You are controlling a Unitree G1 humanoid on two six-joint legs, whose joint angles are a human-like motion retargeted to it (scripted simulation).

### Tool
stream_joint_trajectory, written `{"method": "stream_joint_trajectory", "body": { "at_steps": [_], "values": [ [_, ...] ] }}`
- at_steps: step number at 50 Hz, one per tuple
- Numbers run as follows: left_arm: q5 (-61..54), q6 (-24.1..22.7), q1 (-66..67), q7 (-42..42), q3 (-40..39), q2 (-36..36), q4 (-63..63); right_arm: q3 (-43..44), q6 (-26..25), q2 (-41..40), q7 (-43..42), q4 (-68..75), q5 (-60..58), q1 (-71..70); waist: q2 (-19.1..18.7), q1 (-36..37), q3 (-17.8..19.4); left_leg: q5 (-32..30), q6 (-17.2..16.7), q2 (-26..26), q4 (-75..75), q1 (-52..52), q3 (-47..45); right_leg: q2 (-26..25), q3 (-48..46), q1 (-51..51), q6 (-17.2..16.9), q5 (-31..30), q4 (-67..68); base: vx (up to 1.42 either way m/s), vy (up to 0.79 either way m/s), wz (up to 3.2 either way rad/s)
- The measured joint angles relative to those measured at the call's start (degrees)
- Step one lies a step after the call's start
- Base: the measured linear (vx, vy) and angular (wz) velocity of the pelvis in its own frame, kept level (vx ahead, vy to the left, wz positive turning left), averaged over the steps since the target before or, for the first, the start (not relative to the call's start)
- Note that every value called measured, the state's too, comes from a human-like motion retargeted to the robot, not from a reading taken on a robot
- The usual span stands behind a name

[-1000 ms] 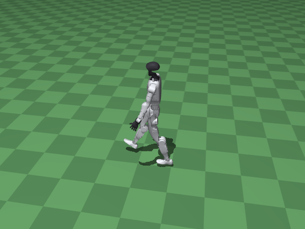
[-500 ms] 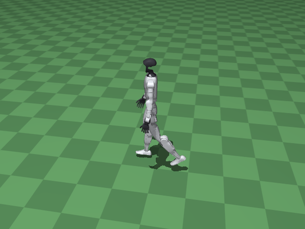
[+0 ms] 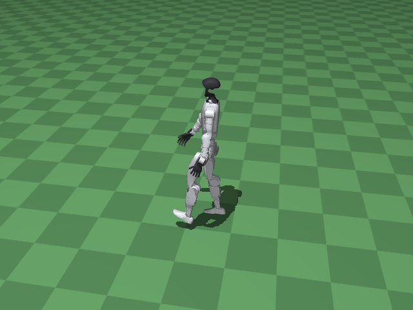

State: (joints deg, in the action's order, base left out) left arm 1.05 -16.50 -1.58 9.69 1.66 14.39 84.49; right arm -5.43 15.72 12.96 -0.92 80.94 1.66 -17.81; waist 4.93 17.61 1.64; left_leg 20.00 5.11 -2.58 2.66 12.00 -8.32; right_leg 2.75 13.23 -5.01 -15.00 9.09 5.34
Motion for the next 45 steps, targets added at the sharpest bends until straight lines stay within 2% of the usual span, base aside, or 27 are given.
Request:
{"method": "stream_joint_trajectory", "body": {
  "at_steps": [3,5,8,10,12,14,17,24,27,30,34,37,42,43,45],
  "values": [
    [-4.2,-0.3,-0.1,1.1,0.0,0.2,-0.2,1.1,-1.0,-0.4,0.0,0.9,-4.3,0.5,-1.4,0.2,1.0,-0.8,-3.2,1.3,-5.4,0.6,-3.2,-0.9,1.1,-3.6,0.0,1.2,-0.8,0.33,0.05,-0.49],
    [2.1,-1.1,-1.0,-0.8,-1.2,0.5,0.4,0.3,0.6,-0.6,1.0,1.6,0.3,0.2,-1.8,-0.3,1.9,-0.9,-3.7,1.7,-7.7,1.0,-5.9,-1.2,1.5,-5.9,0.0,1.9,-1.1,0.34,0.04,-0.34],
    [-2.6,-2.1,-0.7,0.1,-0.6,0.5,-0.4,1.7,-0.5,-0.4,-0.7,3.6,-2.4,1.1,-2.7,-1.0,2.7,-0.2,-5.6,2.3,-7.7,1.6,-10.6,-1.1,2.5,-9.2,0.0,2.9,-1.6,0.34,0.10,-0.33],
    [-4.1,-1.5,-1.0,0.9,-0.9,0.5,-0.7,3.1,-1.7,-0.1,-0.5,5.2,-4.8,1.1,-2.9,-1.1,2.7,0.3,-5.8,2.6,-7.7,2.0,-12.0,-1.0,3.4,-10.2,0.0,3.6,-1.4,0.34,0.15,-0.44],
    [-5.4,-0.8,-1.1,1.2,-1.2,0.3,-1.0,4.8,-2.7,0.5,-0.4,6.7,-7.5,1.3,-2.8,-0.9,2.3,1.0,-4.3,1.9,-7.7,1.8,-12.2,0.3,4.4,-10.9,0.4,4.4,-1.8,0.35,0.24,-0.55],
    [-4.9,0.2,-1.4,1.2,-1.7,0.3,-0.9,6.0,-3.7,0.7,-0.2,7.8,-8.9,1.2,-3.2,-0.9,2.3,1.9,-4.6,2.4,-7.7,0.4,-11.7,0.2,5.1,-12.3,2.0,5.0,-2.2,0.37,0.17,-0.54],
    [-4.3,0.9,-1.7,1.0,-2.0,0.4,-0.5,6.5,-4.6,0.7,0.0,8.5,-9.9,0.9,-3.2,-1.4,1.9,2.4,-5.0,3.1,-7.7,-1.6,-12.1,0.1,6.4,-13.3,2.2,5.2,-2.0,0.38,0.13,-0.47],
    [-2.8,1.0,-1.3,0.9,-1.3,1.4,0.4,5.0,-4.5,-0.8,0.0,6.4,-9.1,1.1,-0.9,-3.5,-0.6,-2.6,-7.4,4.6,-7.7,-4.1,-21.8,0.4,7.7,-13.4,2.7,3.0,-0.1,0.40,0.15,-0.18],
    [-1.1,1.5,-2.4,0.7,-1.5,2.7,0.8,2.4,-4.2,-1.9,0.2,5.2,-6.7,0.9,0.7,-3.6,-1.3,-4.5,-9.2,4.7,-7.7,-4.6,-22.9,0.0,7.1,-12.5,2.9,1.0,2.5,0.44,0.16,0.01],
    [-2.3,2.0,-3.2,0.7,-2.0,4.2,0.5,0.4,-4.3,-2.7,0.7,4.1,-7.4,1.1,2.6,-2.6,-1.9,-6.1,-9.6,4.5,-7.7,-5.3,-21.8,-0.4,6.2,-12.1,3.4,-1.9,5.2,0.46,0.17,0.01],
    [-2.9,2.0,-3.2,0.3,-2.5,6.2,0.3,-2.2,-3.4,-3.2,1.5,2.8,-6.1,2.2,4.1,-1.6,-2.9,-9.7,-9.7,5.0,-7.7,-7.0,-20.6,-2.3,4.7,-11.1,3.5,-7.5,10.7,0.48,0.18,0.12],
    [-2.3,1.8,-2.8,0.0,-2.6,7.2,0.5,-2.9,-2.6,-2.8,1.7,2.1,-4.3,3.4,4.3,-1.7,-3.8,-12.2,-9.5,5.9,-7.7,-8.3,-18.9,-4.5,2.4,-8.4,2.2,-11.5,18.8,0.46,0.19,0.26],
    [-0.3,2.5,-2.1,-0.5,-2.0,7.7,1.0,-1.4,-2.5,-1.6,1.2,1.9,-2.2,5.5,4.3,-2.7,-5.4,-12.6,-9.5,6.4,-7.7,-9.8,-15.8,-4.7,-6.1,3.5,0.2,-18.1,39.9,0.40,0.18,0.25],
    [0.5,2.9,-2.0,-0.7,-2.0,7.6,1.1,-1.0,-2.7,-1.3,1.0,2.0,-2.0,6.0,4.2,-3.0,-5.6,-12.1,-9.7,6.2,-7.7,-10.2,-15.4,-3.8,-7.7,6.2,0.7,-16.7,43.6,0.36,0.19,0.26],
    [2.4,3.8,-1.9,-0.9,-2.2,7.3,1.3,-0.4,-2.9,-0.7,0.8,2.1,-1.5,7.1,3.9,-3.7,-5.6,-11.1,-10.4,5.8,-7.7,-11.3,-14.5,-1.6,-11.1,10.7,3.4,-10.3,48.8,0.34,0.19,0.30]
  ]
}}
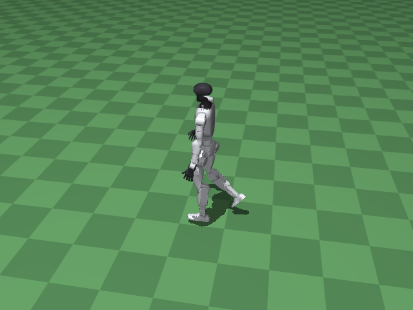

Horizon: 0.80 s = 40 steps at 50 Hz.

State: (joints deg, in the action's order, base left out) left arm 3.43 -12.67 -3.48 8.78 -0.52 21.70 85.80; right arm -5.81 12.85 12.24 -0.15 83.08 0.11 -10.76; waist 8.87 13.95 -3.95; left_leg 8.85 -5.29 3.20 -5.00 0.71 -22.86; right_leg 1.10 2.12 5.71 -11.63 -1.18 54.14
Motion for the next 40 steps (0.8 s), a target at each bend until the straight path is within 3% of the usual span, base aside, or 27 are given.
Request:
{"method": "stream_joint_trajectory", "body": {
  "at_steps": [4,7,10,13,17,20,26,32,36,40],
  "values": [
    [4.2,1.3,-0.5,-0.4,0.0,-1.0,0.2,-0.1,-0.3,0.7,0.2,0.5,2.5,2.1,-0.2,-2.7,1.5,4.1,-1.5,-1.1,5.1,-0.9,2.0,7.2,-9.2,5.8,5.4,9.3,1.7,0.32,0.16,0.60],
    [4.8,2.5,-2.4,0.8,0.0,-1.7,0.0,1.4,-1.1,1.1,1.8,1.5,0.0,2.6,-1.2,-4.0,2.2,3.8,-1.3,-1.8,2.7,-3.1,4.3,7.3,-12.4,9.0,8.4,15.4,-5.4,0.26,0.11,0.58],
    [4.4,2.4,-4.3,1.3,0.9,-2.4,-0.3,2.4,-1.5,1.1,2.9,2.2,0.0,3.1,-1.7,-6.2,3.5,4.5,-1.2,-2.7,2.6,-4.8,7.0,5.7,-13.0,10.5,8.2,17.0,-16.7,0.25,0.07,0.85],
    [2.6,2.2,-6.2,1.3,2.5,-3.0,-0.8,3.4,-2.0,1.1,3.3,2.4,0.8,3.1,-1.8,-8.5,5.3,5.2,-1.2,-4.0,2.5,-7.1,9.8,3.9,-12.1,10.4,6.8,14.2,-31.0,0.25,0.04,0.89],
    [-1.3,1.8,-8.9,0.2,4.9,-3.7,-1.5,5.0,-3.3,1.4,2.5,1.8,1.3,2.4,-1.3,-11.2,8.4,6.6,-1.2,-6.1,2.5,-11.1,13.4,3.3,-10.8,8.8,4.7,2.6,-49.3,0.28,0.02,0.79],
    [-2.4,1.4,-10.9,-0.8,6.0,-4.2,-1.7,6.2,-3.9,1.7,1.5,1.0,0.6,1.4,-1.5,-12.6,10.6,8.0,-1.6,-6.7,2.4,-14.5,15.2,2.7,-10.0,8.6,2.4,0.2,-58.4,0.31,0.01,0.55],
    [-1.4,0.7,-13.4,-1.6,7.2,-5.5,-1.7,8.5,-4.0,2.9,0.7,-0.2,-1.9,0.1,-3.9,-14.6,11.8,10.6,-2.0,-5.7,2.4,-19.0,17.8,2.0,-9.6,13.5,-0.9,4.7,-59.1,0.34,0.00,0.39],
    [0.3,1.4,-15.0,-1.3,7.3,-7.0,-1.6,10.4,-4.5,4.9,1.4,0.3,-3.0,-1.1,-6.2,-16.4,10.7,12.8,-1.5,-5.4,2.8,-21.3,21.1,3.1,-10.6,12.3,-1.1,6.6,-59.1,0.40,-0.03,0.50],
    [1.0,1.1,-14.5,-1.4,7.4,-7.6,-1.5,11.1,-4.5,5.7,1.8,1.1,-3.6,-0.9,-7.3,-17.0,9.1,13.7,-0.6,-5.1,3.7,-22.2,22.9,3.4,-9.4,9.8,-1.7,5.1,-59.1,0.44,-0.08,0.48],
    [0.7,0.9,-14.0,-1.2,7.2,-7.9,-0.9,11.9,-4.9,6.1,1.7,1.5,-4.2,-1.1,-8.0,-16.6,7.4,13.4,0.8,-5.3,5.0,-22.7,23.6,4.6,-11.4,8.9,-2.8,-1.9,-59.1,0.48,-0.13,0.23]
  ]
}}
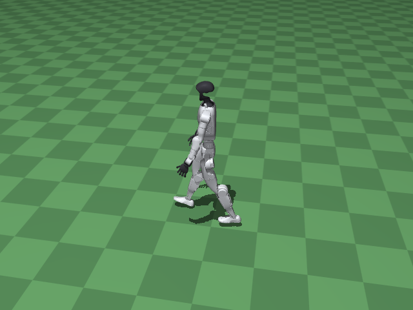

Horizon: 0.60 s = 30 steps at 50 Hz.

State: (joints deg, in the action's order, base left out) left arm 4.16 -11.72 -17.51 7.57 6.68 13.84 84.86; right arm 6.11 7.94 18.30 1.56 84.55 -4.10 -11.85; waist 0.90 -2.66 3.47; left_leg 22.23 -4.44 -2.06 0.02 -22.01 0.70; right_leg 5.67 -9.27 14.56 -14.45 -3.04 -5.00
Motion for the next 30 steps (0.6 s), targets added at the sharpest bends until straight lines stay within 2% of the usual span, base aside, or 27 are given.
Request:
{"method": "stream_joint_trajectory", "body": {
  "at_steps": [3,7,10,12,15,18,20,22,25,27,30],
  "values": [
    [0.1,0.0,1.1,0.2,-0.2,0.1,0.4,1.0,0.0,-0.2,-0.6,-0.4,0.7,0.1,-0.2,0.2,-1.6,-1.8,1.4,-0.2,1.5,-0.2,0.8,1.0,-1.7,-0.9,-0.2,-4.8,0.0,0.52,-0.16,0.16],
    [3.9,-0.1,4.0,-0.2,-1.5,0.4,0.6,1.8,1.3,-1.0,-0.6,-1.8,3.2,1.5,-0.2,0.3,-4.2,-7.0,2.9,-0.4,3.9,-1.1,1.9,1.6,-1.4,-3.5,-0.3,-6.8,0.0,0.57,-0.19,0.15],
    [9.7,0.8,6.3,-0.1,-3.9,0.8,0.9,1.0,2.1,-1.3,0.4,-2.3,6.0,2.5,0.1,1.2,-5.5,-12.3,2.9,-0.8,6.9,-1.8,1.3,1.8,-0.8,-6.7,-0.1,-4.6,0.0,0.58,-0.24,-0.18],
    [10.4,-0.1,8.0,0.5,-4.3,1.2,0.8,-0.9,3.2,-1.8,0.4,-2.2,7.7,3.0,1.0,3.6,-5.9,-15.0,1.9,-1.1,11.6,-1.3,-1.9,1.3,1.1,-6.8,-0.6,-1.5,4.0,0.56,-0.33,-0.75],
    [10.9,1.5,10.2,3.2,-5.4,1.5,0.6,-2.9,1.6,-1.9,1.3,-1.0,7.1,3.1,3.3,6.0,-5.9,-17.4,2.5,-2.8,24.9,3.7,-7.6,3.5,3.5,-9.3,-0.6,1.4,5.8,0.49,-0.18,-0.49],
    [9.9,2.1,12.1,5.9,-5.9,1.5,0.2,-4.9,0.6,-1.7,1.6,0.0,7.1,1.9,5.1,7.4,-6.8,-13.5,4.9,-2.1,42.7,14.6,-14.0,5.3,5.2,-9.5,-0.5,3.1,6.8,0.38,-0.12,-0.34],
    [8.6,1.7,13.0,7.0,-6.1,1.5,0.3,-5.8,1.0,-1.7,1.2,0.4,7.2,0.8,5.6,8.7,-7.4,-6.8,6.6,-0.5,51.1,21.4,-16.7,4.7,6.4,-9.3,-0.6,4.0,7.1,0.33,-0.17,-0.60],
    [7.3,1.2,13.8,7.5,-6.2,1.5,0.6,-6.5,1.5,-2.0,0.7,0.3,7.8,-0.7,5.8,10.4,-7.0,1.5,7.8,0.3,53.2,25.7,-18.2,3.5,8.1,-10.0,-0.6,4.7,7.1,0.33,-0.17,-0.88],
    [5.4,0.6,14.5,7.7,-6.2,1.3,1.3,-6.8,2.4,-2.5,-0.3,-0.6,8.5,-2.9,6.0,13.1,-5.7,10.1,8.1,0.7,47.9,29.5,-19.2,1.7,10.9,-11.7,-0.6,5.6,7.0,0.32,-0.15,-1.06],
    [4.5,0.5,14.9,7.2,-6.2,1.0,1.6,-6.6,2.9,-2.9,-1.0,-1.6,8.8,-4.1,6.0,15.0,-4.6,10.6,7.5,0.4,39.9,30.7,-18.9,0.9,13.0,-13.0,-0.6,6.3,7.1,0.31,-0.10,-1.10],
    [3.7,0.2,15.3,5.4,-6.4,0.6,2.0,-6.0,3.9,-3.5,-2.0,-3.0,9.4,-5.3,5.4,17.8,-3.0,7.6,6.2,0.3,26.1,31.4,-16.5,-0.7,16.1,-15.0,-0.6,7.4,7.3,0.31,-0.05,-1.11]
  ]
}}
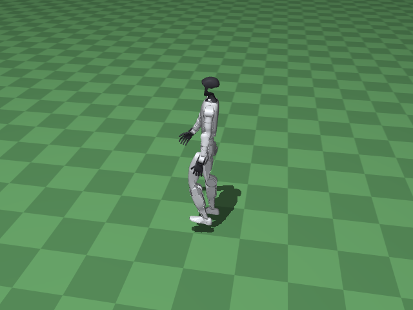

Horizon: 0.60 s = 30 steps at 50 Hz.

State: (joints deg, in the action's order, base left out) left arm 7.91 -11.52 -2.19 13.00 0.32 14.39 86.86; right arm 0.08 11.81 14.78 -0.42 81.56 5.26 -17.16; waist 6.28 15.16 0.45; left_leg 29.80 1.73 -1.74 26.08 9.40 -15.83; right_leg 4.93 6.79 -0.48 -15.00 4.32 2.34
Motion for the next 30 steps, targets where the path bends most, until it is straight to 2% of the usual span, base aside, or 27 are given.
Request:
{"method": "stream_joint_trajectory", "body": {
  "at_steps": [4,8,10,13,15,20,24,30],
  "values": [
    [-3.3,-2.5,0.2,-3.4,-0.4,-0.7,0.0,0.4,2.3,-0.7,-1.8,-0.6,0.7,-0.8,-2.0,2.9,2.6,-4.5,0.1,1.6,-15.8,-0.5,3.9,-2.4,3.4,-4.7,0.0,1.7,-0.3,0.34,-0.02,-0.97],
    [-3.5,-6.0,-0.1,-7.1,-1.3,-1.1,0.2,0.3,5.0,-1.1,-2.6,0.5,2.4,-0.8,-3.6,3.7,4.8,-8.4,0.2,2.9,-27.9,-1.4,4.2,-3.6,5.3,-10.2,0.0,3.2,-1.4,0.35,0.05,-0.57],
    [-12.8,-5.4,0.2,-4.3,-0.9,-1.9,-0.5,3.4,2.0,-0.6,-3.1,2.3,-6.4,-0.1,-4.7,3.8,5.4,-9.6,-0.8,1.8,-31.1,-1.3,1.7,-1.7,5.8,-13.3,0.0,4.1,-3.3,0.33,0.27,-0.33],
    [-13.5,-6.4,-0.3,-3.6,-0.2,-1.2,-1.1,4.2,1.9,-0.9,-3.2,3.6,-7.3,0.8,-5.1,3.0,5.4,-9.6,-3.5,3.9,-31.1,0.8,-3.6,-4.3,6.2,-14.4,0.0,5.0,-1.7,0.35,-0.04,-0.07],
    [-12.5,-5.7,0.2,-3.2,-1.1,-1.6,-1.1,5.3,1.2,-0.4,-2.2,5.1,-8.5,2.0,-5.2,3.0,5.0,-8.6,-2.5,1.8,-31.1,1.2,-6.8,-1.3,6.6,-16.2,0.0,6.2,-3.0,0.34,0.38,-0.34],
    [-12.4,-5.6,0.0,-3.0,-1.5,-1.2,-1.7,6.5,0.5,0.4,-1.3,8.1,-9.8,3.2,-5.6,2.8,4.3,-6.8,-1.3,1.5,-31.1,0.0,-6.7,-0.9,8.8,-18.1,0.1,7.9,-2.9,0.36,0.17,-0.42],
    [-12.2,-5.4,-0.2,-2.6,-1.5,-0.6,-1.4,6.6,-0.1,0.7,-0.5,9.3,-11.3,3.1,-5.7,2.3,3.2,-6.4,-1.9,2.0,-31.1,-1.4,-6.9,-1.0,10.7,-18.6,0.4,8.4,-2.7,0.37,0.13,-0.44],
    [-11.4,-5.7,-0.6,-2.1,-0.7,0.9,-1.1,4.5,0.3,-0.3,-0.1,8.5,-10.2,2.8,-4.0,1.1,1.3,-9.2,-3.1,2.4,-31.1,-1.9,-11.1,-0.2,12.1,-17.8,1.2,7.2,-1.2,0.37,0.16,-0.22]
  ]
}}
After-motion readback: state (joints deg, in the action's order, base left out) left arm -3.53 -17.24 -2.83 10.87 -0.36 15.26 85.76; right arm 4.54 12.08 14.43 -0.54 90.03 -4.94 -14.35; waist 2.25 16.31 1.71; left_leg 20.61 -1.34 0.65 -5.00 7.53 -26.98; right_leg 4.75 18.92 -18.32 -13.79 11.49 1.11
